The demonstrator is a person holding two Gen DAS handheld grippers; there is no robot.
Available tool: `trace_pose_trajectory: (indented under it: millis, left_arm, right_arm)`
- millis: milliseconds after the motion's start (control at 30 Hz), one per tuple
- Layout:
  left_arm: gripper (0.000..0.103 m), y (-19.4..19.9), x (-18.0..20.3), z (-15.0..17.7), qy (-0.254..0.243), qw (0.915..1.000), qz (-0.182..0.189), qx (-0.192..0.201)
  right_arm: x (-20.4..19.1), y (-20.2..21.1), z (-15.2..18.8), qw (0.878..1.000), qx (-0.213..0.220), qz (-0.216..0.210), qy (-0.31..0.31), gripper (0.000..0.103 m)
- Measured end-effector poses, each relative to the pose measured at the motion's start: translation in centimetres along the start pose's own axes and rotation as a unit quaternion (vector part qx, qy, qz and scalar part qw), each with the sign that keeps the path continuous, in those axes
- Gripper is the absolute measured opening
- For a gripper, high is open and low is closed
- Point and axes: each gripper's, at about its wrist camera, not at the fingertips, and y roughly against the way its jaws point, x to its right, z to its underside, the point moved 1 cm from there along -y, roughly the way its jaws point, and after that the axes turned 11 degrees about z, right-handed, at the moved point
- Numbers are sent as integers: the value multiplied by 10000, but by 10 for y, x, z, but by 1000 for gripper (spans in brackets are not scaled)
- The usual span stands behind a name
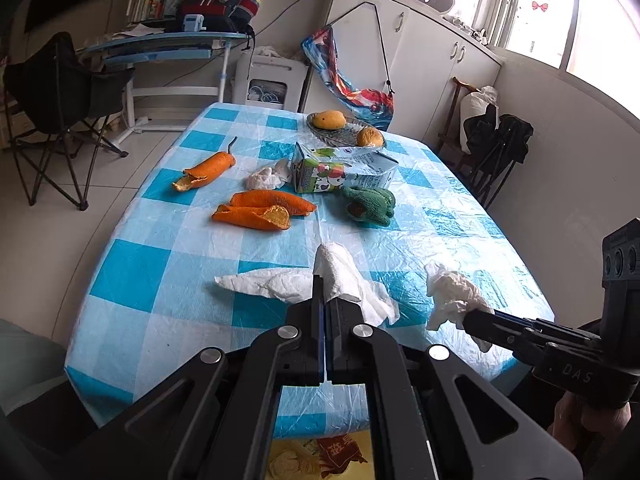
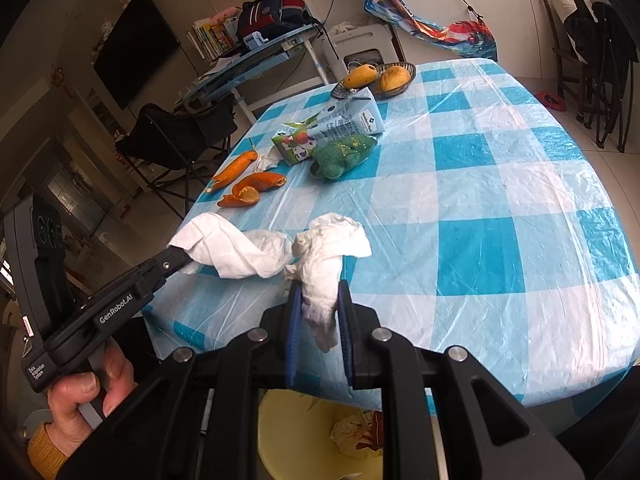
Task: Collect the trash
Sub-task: 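Grasp the crumpled white tissue with the right gripper and lift it, then release the white tissue into the yellow basin with the right gripper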
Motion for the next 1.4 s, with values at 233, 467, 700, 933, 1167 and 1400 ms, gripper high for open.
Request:
trace_pose_trajectory:
  millis: [233,467,700,933,1167,1400]
  left_arm:
    - [1,24,5,8,41,9999,40,99]
    - [1,37,7,17,71,9999,46,96]
    - [1,49,13,26,18,9999,98,66]
    - [1,57,18,42,-42,9999,107,-111]
    - [1,58,27,58,-150,9990,167,-382]
    - [1,58,36,71,-291,9972,208,-656]
  right_arm:
    - [-10,13,8,9999,54,-116,107,18]
    - [-16,24,19,9996,12,-205,191,18]
    - [-28,29,39,9984,-257,-301,392,19]
    - [-37,28,69,9951,-725,-369,558,21]
    - [-43,23,85,9907,-1097,-350,728,22]
    - [-39,25,90,9907,-1161,-287,647,39]
